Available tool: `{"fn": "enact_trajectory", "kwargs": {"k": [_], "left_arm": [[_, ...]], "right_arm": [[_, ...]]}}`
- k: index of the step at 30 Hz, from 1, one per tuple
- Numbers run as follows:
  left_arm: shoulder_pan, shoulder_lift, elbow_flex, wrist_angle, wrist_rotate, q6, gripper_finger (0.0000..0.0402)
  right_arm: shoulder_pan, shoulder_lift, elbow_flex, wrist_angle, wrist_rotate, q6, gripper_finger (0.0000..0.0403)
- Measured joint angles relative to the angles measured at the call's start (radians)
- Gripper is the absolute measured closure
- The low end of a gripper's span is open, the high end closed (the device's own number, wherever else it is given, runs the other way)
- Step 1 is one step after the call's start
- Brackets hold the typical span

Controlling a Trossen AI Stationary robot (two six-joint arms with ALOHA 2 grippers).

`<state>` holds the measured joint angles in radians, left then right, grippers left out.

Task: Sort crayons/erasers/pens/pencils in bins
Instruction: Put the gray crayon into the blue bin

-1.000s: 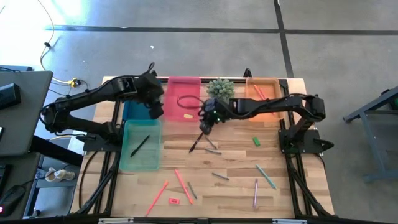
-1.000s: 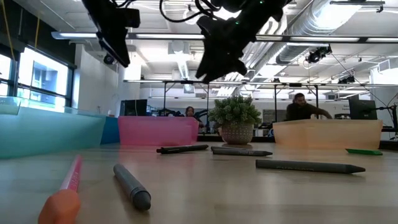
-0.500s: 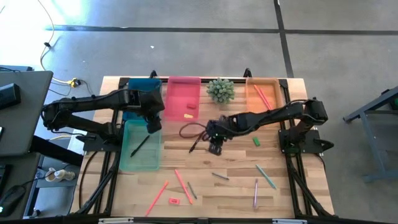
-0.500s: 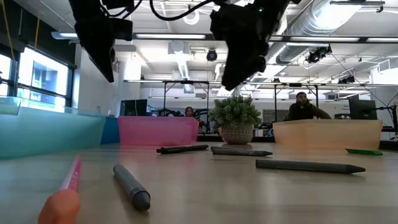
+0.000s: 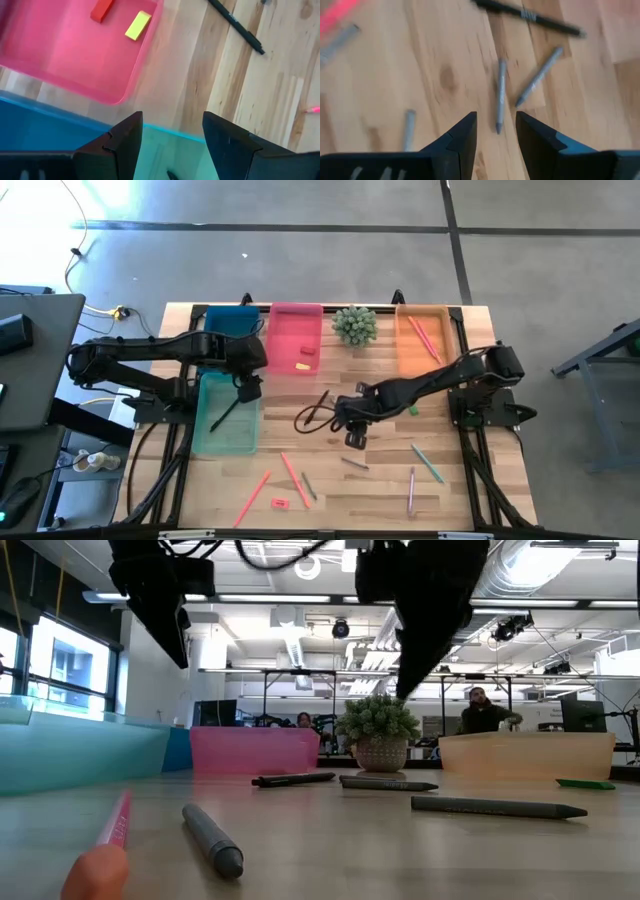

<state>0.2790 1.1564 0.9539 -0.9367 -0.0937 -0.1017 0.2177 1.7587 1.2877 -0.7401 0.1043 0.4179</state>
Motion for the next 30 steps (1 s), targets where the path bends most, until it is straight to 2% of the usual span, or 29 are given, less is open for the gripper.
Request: {"fn": "enact_trajectory", "kwargs": {"k": [24, 30], "left_arm": [[0.000, 0.000, 0.000, 0.006, -0.004, 0.000, 0.0204], [0.000, 0.000, 0.000, 0.006, -0.004, 0.000, 0.0204]], "right_arm": [[-0.003, 0.196, 0.000, 0.016, -0.006, -0.008, 0.0274], [-0.021, 0.234, 0.004, 0.019, -0.075, -0.023, 0.0274]]}}
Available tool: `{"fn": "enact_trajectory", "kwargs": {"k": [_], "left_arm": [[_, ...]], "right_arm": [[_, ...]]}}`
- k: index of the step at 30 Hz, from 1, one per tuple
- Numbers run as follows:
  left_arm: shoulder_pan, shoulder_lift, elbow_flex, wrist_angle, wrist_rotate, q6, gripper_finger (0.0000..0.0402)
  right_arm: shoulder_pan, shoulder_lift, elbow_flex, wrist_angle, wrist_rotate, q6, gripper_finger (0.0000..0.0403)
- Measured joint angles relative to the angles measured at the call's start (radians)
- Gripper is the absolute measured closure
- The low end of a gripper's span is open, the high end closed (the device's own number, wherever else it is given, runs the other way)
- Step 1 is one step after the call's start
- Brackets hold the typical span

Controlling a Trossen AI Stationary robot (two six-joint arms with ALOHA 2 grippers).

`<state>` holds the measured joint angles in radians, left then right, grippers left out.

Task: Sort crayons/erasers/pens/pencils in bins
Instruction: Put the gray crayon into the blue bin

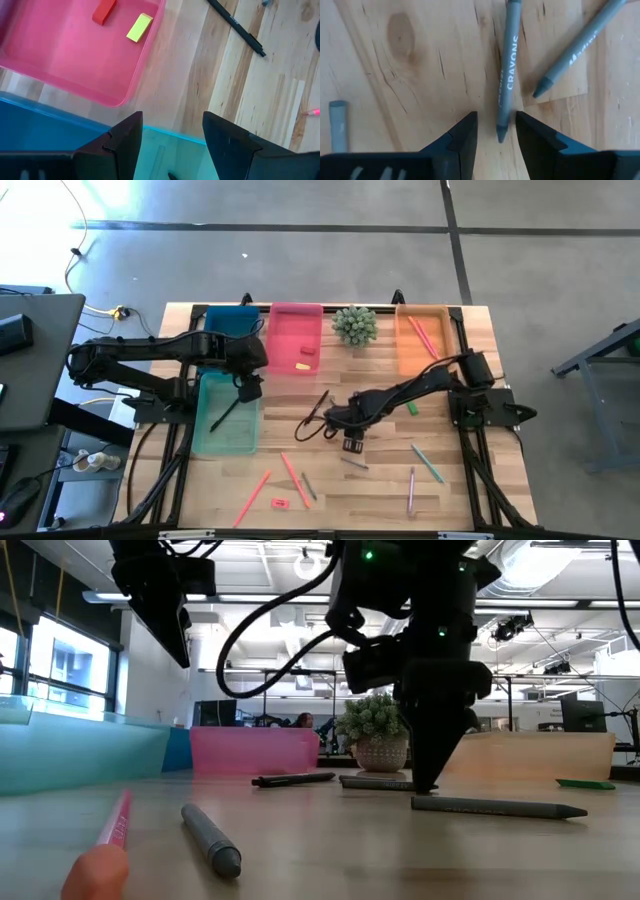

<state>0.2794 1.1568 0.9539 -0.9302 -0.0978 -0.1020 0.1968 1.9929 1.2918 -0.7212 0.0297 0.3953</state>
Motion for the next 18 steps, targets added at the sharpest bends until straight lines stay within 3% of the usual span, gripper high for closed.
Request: {"fn": "enact_trajectory", "kwargs": {"k": [6, 15, 18], "left_arm": [[0.000, 0.000, 0.000, 0.000, 0.000, 0.000, 0.0204], [0.000, 0.000, 0.000, 0.000, 0.000, 0.000, 0.0204], [0.000, 0.000, 0.000, -0.009, 0.000, 0.006, 0.0204]], "right_arm": [[-0.020, 0.011, -0.001, 0.002, -0.029, -0.009, 0.0285], [-0.030, 0.014, -0.003, -0.002, -0.046, -0.062, 0.0383], [-0.030, 0.014, -0.003, -0.002, -0.050, -0.064, 0.0396]]}}
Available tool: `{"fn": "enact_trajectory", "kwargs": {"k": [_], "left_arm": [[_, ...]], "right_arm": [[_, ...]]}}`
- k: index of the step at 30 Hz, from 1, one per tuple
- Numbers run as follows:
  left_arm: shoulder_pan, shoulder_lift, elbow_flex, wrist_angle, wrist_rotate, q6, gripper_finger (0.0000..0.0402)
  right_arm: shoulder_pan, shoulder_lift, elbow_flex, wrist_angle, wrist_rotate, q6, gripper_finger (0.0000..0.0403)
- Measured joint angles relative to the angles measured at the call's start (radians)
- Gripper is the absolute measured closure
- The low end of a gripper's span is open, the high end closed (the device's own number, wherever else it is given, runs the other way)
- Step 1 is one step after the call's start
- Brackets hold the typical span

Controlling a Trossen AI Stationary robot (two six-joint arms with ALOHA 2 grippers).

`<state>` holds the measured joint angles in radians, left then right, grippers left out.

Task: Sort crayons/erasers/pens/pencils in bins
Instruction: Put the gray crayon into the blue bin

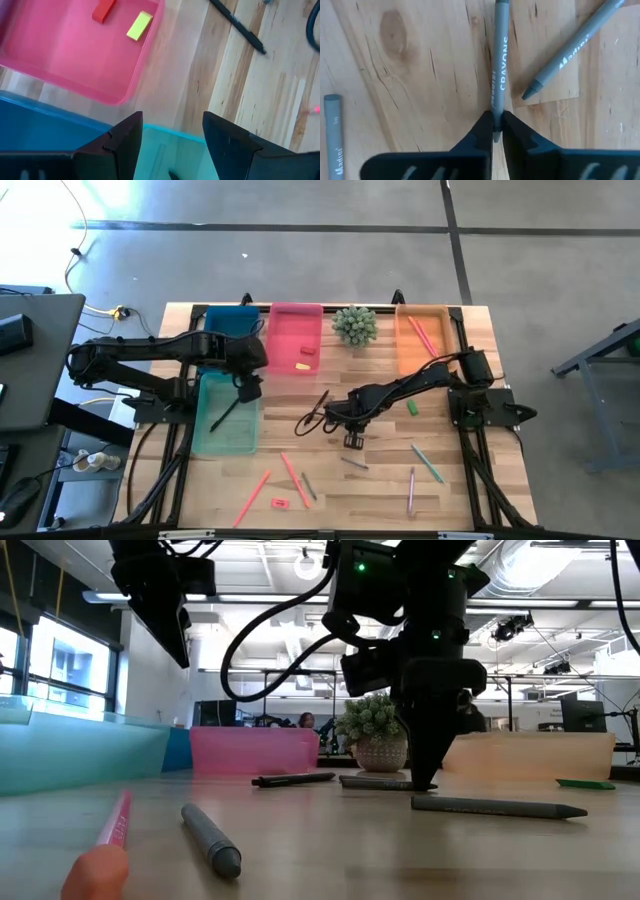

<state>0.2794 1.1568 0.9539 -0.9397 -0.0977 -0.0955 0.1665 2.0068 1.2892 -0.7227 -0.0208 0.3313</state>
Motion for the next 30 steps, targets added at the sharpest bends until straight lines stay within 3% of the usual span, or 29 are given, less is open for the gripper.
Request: {"fn": "enact_trajectory", "kwargs": {"k": [14, 23, 30], "left_arm": [[0.000, -0.002, 0.000, -0.069, 0.041, 0.028, 0.0204], [-0.002, -0.076, 0.000, -0.080, 0.067, 0.063, 0.0204], [-0.002, -0.185, -0.066, 0.069, 0.125, 0.064, 0.0204]], "right_arm": [[0.000, -0.039, -0.005, 0.008, -0.025, 0.027, 0.0398], [0.005, -0.093, -0.006, 0.041, -0.071, 0.079, 0.0400], [0.006, -0.155, -0.004, 0.130, -0.044, 0.123, 0.0400]]}}
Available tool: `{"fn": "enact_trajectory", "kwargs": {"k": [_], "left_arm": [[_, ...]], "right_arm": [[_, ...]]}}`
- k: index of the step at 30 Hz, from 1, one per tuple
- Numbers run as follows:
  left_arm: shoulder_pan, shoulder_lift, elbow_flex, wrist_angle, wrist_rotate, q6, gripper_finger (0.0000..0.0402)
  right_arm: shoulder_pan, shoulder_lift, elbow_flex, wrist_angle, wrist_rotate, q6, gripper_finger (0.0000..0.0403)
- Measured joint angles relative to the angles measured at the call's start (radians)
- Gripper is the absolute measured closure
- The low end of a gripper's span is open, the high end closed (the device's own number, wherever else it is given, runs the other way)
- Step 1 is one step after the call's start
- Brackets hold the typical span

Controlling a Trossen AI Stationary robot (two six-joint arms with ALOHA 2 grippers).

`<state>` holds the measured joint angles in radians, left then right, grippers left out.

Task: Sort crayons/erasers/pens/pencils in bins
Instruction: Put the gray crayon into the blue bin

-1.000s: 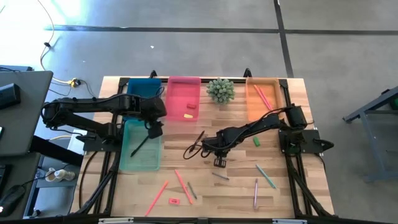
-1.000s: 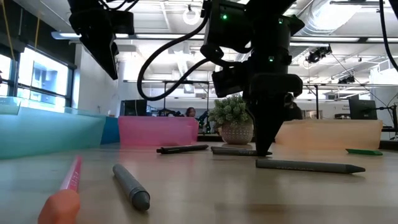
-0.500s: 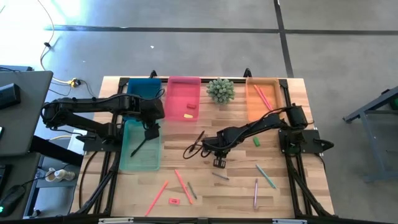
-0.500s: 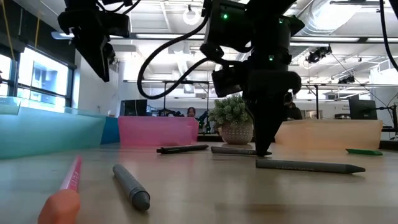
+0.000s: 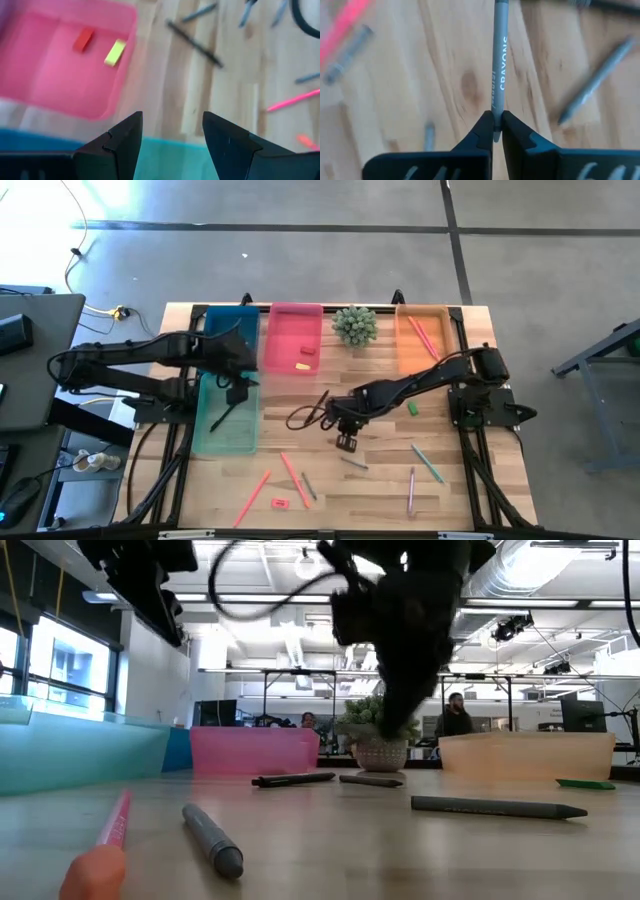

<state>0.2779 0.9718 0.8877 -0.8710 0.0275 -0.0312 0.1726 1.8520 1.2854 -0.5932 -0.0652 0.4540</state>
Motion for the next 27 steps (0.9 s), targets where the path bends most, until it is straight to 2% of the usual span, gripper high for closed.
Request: {"fn": "enact_trajectory", "kwargs": {"k": [12, 22, 27], "left_arm": [[-0.012, -0.135, -0.178, 0.350, 0.120, -0.049, 0.0204], [-0.059, -0.134, -0.255, 0.651, 0.147, -0.155, 0.0204], [-0.076, -0.134, -0.260, 0.703, 0.147, -0.179, 0.0204]], "right_arm": [[-0.028, -0.113, 0.003, 0.235, 0.166, 0.013, 0.0400], [-0.057, -0.126, 0.003, 0.428, 0.177, -0.036, 0.0400], [-0.070, -0.126, 0.003, 0.542, 0.198, -0.065, 0.0400]]}}
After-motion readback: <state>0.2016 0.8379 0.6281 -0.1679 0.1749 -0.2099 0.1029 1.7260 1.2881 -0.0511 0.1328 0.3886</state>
